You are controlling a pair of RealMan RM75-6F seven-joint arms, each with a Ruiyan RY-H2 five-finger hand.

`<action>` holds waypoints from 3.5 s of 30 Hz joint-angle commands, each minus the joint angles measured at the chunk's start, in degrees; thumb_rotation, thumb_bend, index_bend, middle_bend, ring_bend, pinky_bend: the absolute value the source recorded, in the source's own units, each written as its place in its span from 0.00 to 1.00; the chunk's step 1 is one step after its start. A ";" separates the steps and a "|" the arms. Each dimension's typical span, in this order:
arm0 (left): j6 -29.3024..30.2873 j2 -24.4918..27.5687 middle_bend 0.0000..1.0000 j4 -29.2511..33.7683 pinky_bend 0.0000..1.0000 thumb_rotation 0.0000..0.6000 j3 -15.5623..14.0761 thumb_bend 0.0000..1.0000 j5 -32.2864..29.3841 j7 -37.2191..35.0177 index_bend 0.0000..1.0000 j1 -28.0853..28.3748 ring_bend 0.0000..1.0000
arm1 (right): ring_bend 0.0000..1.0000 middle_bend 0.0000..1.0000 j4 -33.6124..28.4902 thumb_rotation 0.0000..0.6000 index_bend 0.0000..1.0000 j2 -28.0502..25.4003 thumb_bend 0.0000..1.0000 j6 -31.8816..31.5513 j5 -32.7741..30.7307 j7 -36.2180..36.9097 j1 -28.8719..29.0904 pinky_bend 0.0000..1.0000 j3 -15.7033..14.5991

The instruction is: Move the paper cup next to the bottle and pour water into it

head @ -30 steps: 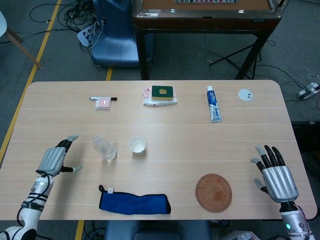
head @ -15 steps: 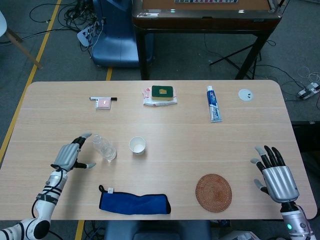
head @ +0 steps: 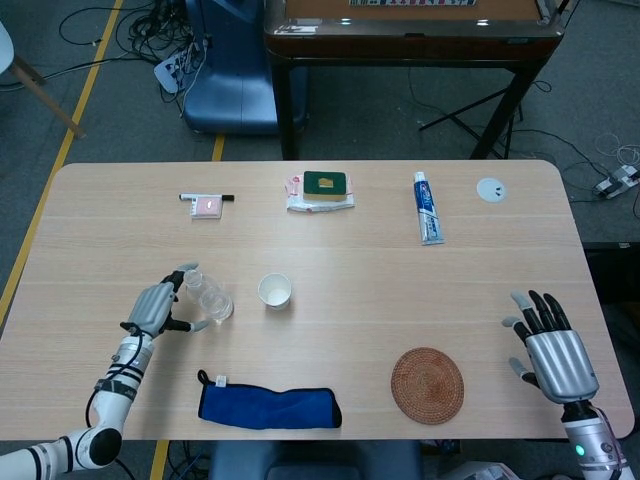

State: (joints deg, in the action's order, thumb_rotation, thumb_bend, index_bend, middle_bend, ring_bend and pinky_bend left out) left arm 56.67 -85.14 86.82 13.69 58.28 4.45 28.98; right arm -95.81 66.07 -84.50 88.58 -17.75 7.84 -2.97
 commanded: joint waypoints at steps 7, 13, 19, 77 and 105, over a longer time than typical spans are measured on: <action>-0.61 -2.20 0.10 -0.17 0.36 1.00 0.87 0.01 -4.25 2.09 0.03 1.99 0.17 | 0.00 0.10 0.08 1.00 0.37 -0.16 0.19 0.48 0.32 0.46 -0.34 0.08 0.56; -0.22 -3.60 0.14 -0.33 0.36 1.00 1.88 0.00 -6.40 2.24 0.09 2.95 0.19 | 0.00 0.10 0.12 1.00 0.37 -0.21 0.19 0.87 0.44 0.63 -0.54 0.08 0.91; -1.51 -4.09 0.17 -0.77 0.36 1.00 2.42 0.00 -7.74 1.31 0.13 3.88 0.21 | 0.00 0.10 0.15 1.00 0.37 -0.21 0.19 1.17 0.57 0.76 -0.73 0.08 1.20; 15.11 -8.55 0.73 2.88 0.45 1.00 3.56 0.00 -17.72 33.33 0.66 11.31 0.48 | 0.00 0.10 -0.20 1.00 0.39 -1.26 0.19 2.20 1.71 2.72 -1.73 0.08 2.44; 25.45 -14.77 0.72 -1.99 0.54 1.00 1.83 0.00 -25.32 63.06 0.69 19.64 0.49 | 0.00 0.10 -0.84 1.00 0.39 -2.28 0.19 1.86 3.11 4.56 -2.13 0.08 2.19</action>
State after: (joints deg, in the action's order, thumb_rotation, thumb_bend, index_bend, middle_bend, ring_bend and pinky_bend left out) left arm 80.90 -99.31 85.12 15.03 34.33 65.83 48.18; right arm -96.64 63.80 -82.65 91.67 -13.20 5.71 -0.77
